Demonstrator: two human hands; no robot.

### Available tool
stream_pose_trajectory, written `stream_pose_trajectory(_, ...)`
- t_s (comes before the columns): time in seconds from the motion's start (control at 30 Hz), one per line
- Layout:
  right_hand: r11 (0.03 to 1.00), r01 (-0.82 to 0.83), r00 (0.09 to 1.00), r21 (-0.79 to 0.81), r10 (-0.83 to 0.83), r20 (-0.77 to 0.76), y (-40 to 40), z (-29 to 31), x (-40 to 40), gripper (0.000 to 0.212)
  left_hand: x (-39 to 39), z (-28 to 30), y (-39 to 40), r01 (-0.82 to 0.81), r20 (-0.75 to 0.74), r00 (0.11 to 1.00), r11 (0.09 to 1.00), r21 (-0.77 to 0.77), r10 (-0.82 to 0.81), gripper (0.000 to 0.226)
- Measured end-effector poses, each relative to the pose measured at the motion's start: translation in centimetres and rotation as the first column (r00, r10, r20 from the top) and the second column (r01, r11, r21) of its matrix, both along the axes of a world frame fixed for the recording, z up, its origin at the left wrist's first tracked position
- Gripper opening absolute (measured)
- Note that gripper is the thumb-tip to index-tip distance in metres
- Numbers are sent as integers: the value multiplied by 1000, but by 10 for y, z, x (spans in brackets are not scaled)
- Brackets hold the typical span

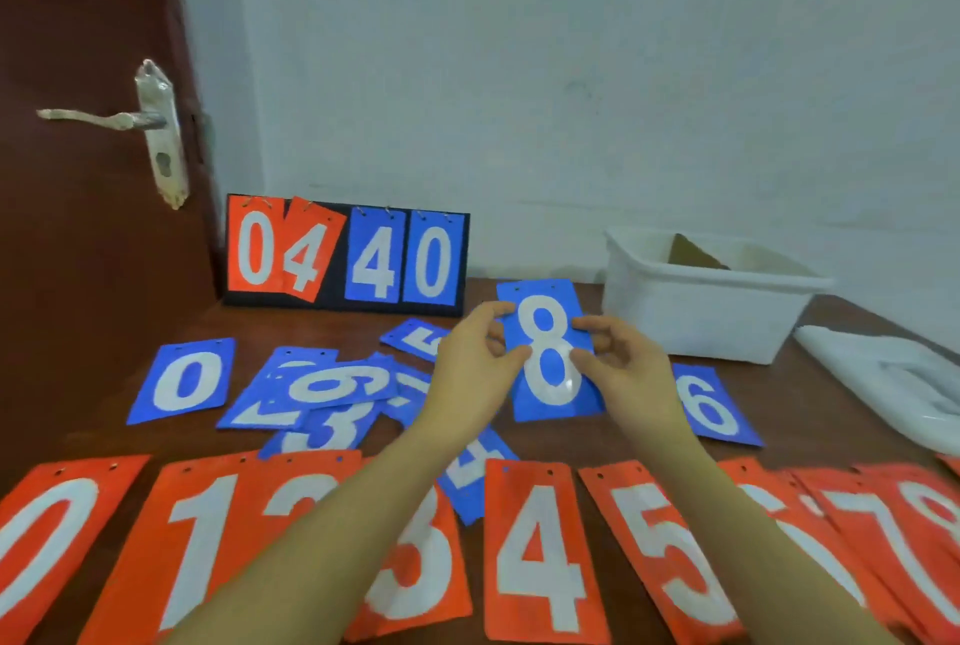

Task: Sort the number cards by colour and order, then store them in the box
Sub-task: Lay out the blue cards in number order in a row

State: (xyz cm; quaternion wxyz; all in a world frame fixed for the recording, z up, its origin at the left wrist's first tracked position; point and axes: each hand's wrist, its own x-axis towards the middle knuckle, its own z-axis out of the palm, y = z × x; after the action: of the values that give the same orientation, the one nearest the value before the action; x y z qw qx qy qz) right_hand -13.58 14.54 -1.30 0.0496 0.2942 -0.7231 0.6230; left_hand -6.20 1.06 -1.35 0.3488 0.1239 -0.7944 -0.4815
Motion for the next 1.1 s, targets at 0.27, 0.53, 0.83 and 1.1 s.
stream_pose_trajectory(0.27, 888, 251, 968, 385, -240, -78, 134, -25, -94, 38, -99, -13, 106, 64, 57, 997, 991, -121, -58, 26)
stream_pose_trajectory(0.53, 705, 245, 954, 666, -298, -35, 182, -46, -139, 32, -151, -24, 148, 96, 118, 987, 989, 113, -109, 28)
stream_pose_trajectory(0.83, 903, 357, 920, 240, -384, 79, 212, -34, -169, 35, -188, -42, 188, 332, 445, 877, 898, -289, -182, 47)
stream_pose_trajectory(1.1, 469, 532, 818, 705, -502, -283, 248, -54, -199, 37, -193, -62, 176, 462, 636, 771, 657, -595, 34, 50)
